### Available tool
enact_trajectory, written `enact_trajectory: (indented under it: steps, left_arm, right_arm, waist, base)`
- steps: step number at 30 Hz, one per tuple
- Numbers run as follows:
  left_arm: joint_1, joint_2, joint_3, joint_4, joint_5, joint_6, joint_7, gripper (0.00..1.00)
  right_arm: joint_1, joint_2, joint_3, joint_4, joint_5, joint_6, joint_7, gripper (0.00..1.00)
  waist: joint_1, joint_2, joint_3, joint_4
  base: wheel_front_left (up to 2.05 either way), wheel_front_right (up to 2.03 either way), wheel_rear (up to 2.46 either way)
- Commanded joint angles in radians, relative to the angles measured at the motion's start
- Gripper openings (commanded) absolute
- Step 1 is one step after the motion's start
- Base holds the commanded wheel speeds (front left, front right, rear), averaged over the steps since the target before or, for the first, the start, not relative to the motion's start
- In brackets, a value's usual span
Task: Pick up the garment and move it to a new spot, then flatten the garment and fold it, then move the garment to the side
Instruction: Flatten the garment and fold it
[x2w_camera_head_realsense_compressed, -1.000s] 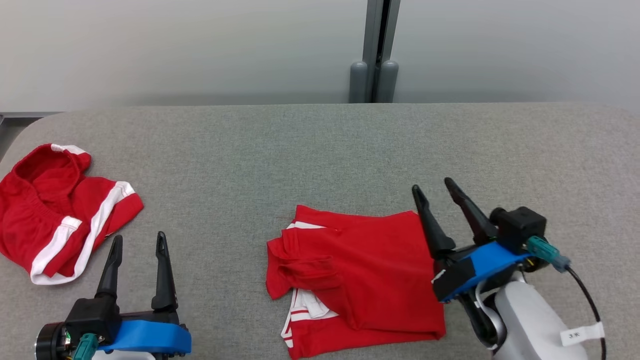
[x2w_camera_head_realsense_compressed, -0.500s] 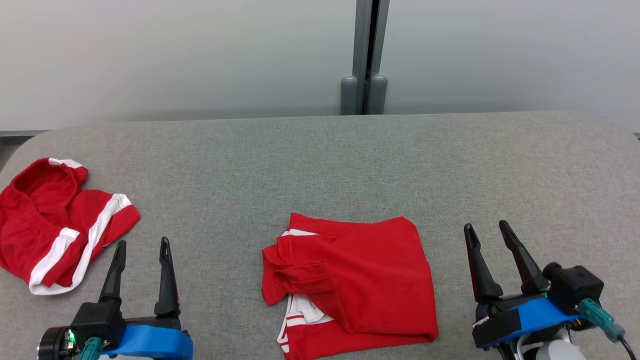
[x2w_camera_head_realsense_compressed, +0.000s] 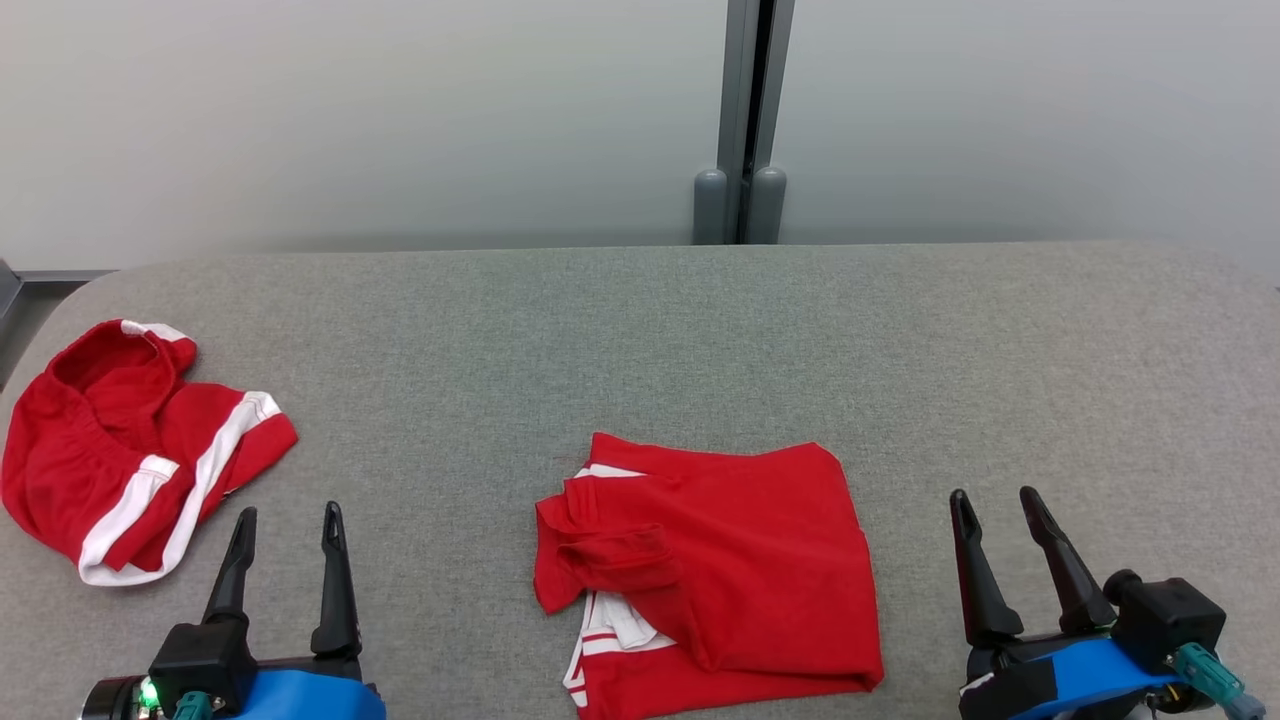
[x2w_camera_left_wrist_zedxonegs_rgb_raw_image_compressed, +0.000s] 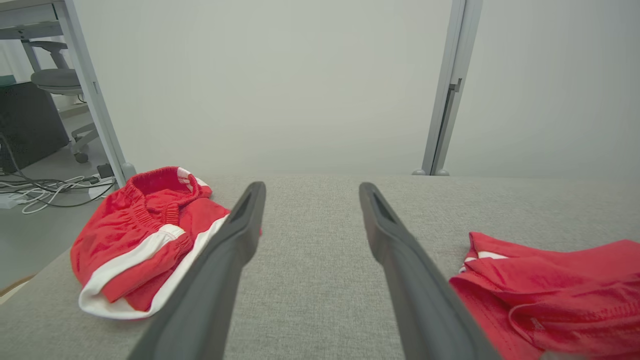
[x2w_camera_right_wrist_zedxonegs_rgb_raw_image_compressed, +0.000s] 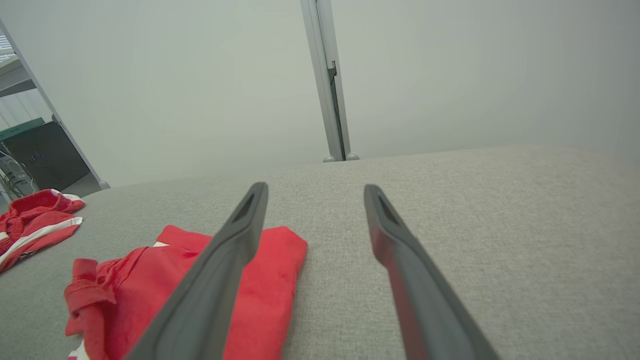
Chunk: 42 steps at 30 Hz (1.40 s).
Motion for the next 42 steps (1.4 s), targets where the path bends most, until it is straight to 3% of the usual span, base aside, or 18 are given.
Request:
enact_trajectory:
  steps: [1,10,12,28,37,42]
  left_arm:
    - [-0.001,0.000,0.002,0.003,0.004,-0.002,-0.004,1.00]
    - [-0.028,0.000,-0.008,0.010,-0.005,-0.005,-0.004,1.00]
    - [-0.031,0.000,-0.009,0.012,-0.007,-0.005,-0.004,1.00]
    - [-0.069,0.000,-0.049,0.020,-0.029,-0.004,-0.004,1.00]
    - [-0.075,0.000,-0.063,0.024,-0.036,0.002,-0.004,1.00]
    - [-0.070,0.000,-0.069,0.027,-0.039,0.007,-0.004,1.00]
  right_arm:
    - [-0.002,0.003,0.001,0.009,-0.007,0.000,-0.003,1.00]
    - [-0.081,-0.016,0.045,0.077,-0.028,0.000,-0.003,1.00]
    - [-0.108,-0.021,0.063,0.107,-0.028,0.000,-0.003,0.00]
    - [-0.338,-0.020,0.224,0.455,-0.017,0.000,-0.003,0.00]
    - [-0.344,0.003,0.380,0.511,0.033,0.000,-0.003,0.00]
    - [-0.317,0.004,0.557,0.478,0.121,0.000,-0.003,0.00]
  waist:
    - [0.0000,0.0000,0.000,0.003]
    - [0.0000,0.0000,0.017,0.033]
    - [0.0000,0.0000,0.022,0.044]
    - [0.0000,0.0000,0.075,0.154]
    - [0.0000,0.0000,0.086,0.174]
    - [0.0000,0.0000,0.077,0.173]
  base:
    - [0.00,0.00,0.00]
    - [0.00,0.00,0.00]
    - [0.00,0.00,0.00]
    - [0.00,0.00,0.00]
    - [0.00,0.00,0.00]
    - [0.00,0.00,0.00]
